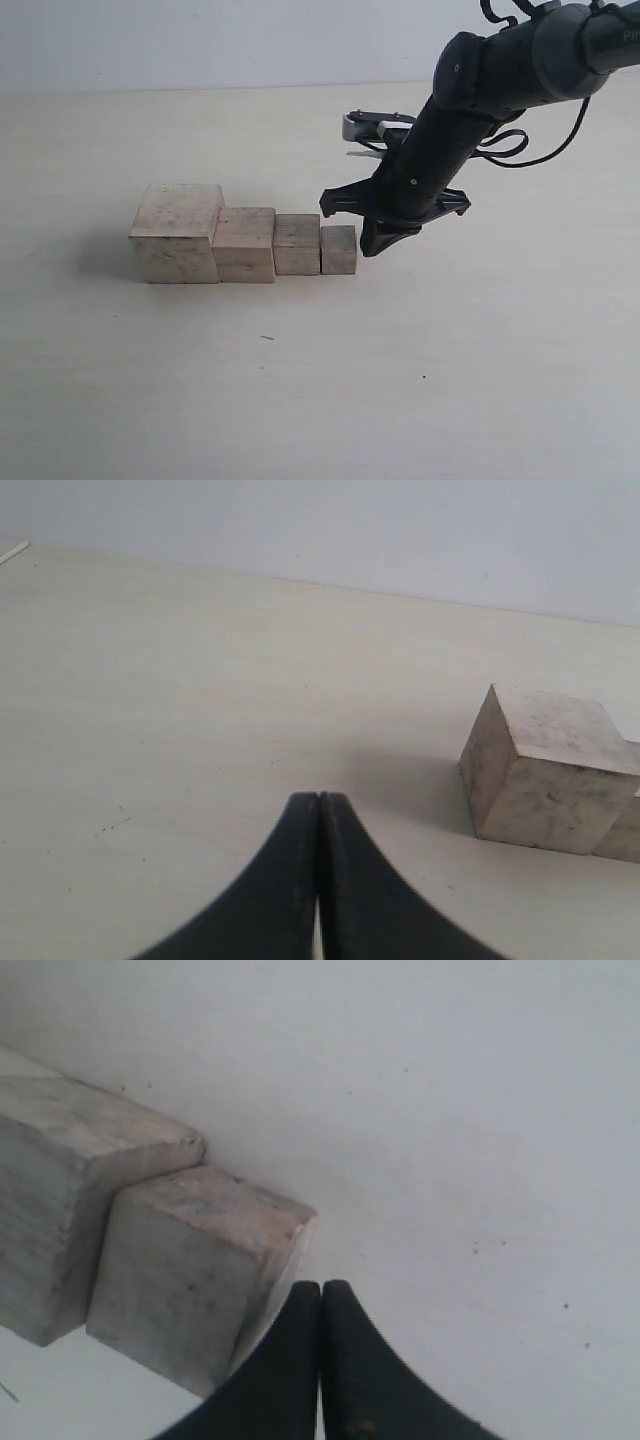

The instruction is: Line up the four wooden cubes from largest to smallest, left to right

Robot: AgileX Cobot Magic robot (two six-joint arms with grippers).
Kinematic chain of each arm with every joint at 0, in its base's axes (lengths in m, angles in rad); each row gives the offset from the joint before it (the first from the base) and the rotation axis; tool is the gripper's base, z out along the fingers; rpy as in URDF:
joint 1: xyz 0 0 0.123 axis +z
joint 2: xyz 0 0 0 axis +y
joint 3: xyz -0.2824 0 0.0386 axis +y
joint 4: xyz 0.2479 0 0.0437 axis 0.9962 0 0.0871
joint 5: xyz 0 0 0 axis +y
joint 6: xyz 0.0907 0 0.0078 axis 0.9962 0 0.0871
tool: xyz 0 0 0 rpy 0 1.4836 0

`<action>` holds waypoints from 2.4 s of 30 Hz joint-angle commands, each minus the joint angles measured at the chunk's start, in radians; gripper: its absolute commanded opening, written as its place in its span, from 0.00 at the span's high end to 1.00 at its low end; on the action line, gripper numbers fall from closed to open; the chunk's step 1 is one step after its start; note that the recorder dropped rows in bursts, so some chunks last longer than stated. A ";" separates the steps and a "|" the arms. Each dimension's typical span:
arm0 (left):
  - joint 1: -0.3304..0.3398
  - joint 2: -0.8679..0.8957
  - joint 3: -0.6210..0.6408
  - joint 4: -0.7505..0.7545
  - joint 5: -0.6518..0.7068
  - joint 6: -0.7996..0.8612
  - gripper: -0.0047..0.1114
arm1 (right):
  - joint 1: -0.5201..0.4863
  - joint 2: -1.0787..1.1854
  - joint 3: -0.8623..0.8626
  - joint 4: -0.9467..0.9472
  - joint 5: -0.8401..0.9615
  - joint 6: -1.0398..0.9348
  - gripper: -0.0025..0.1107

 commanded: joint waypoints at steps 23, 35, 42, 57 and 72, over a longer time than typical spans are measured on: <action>-0.007 -0.006 0.001 0.001 -0.005 0.004 0.96 | 0.001 -0.002 -0.002 0.082 -0.007 -0.109 0.98; -0.007 -0.006 0.001 0.001 -0.005 0.004 0.96 | -0.005 -0.048 -0.002 0.029 0.026 -0.105 0.98; -0.007 -0.006 0.001 0.001 -0.005 0.004 0.96 | -0.025 -0.210 -0.002 -0.114 0.006 -0.026 0.98; -0.007 -0.006 0.001 0.001 -0.005 0.004 0.96 | -0.022 -0.784 0.345 -0.023 -0.338 -0.034 0.98; -0.007 -0.006 0.001 0.001 -0.005 0.004 0.96 | -0.022 -1.132 0.364 -0.023 -0.250 -0.027 0.98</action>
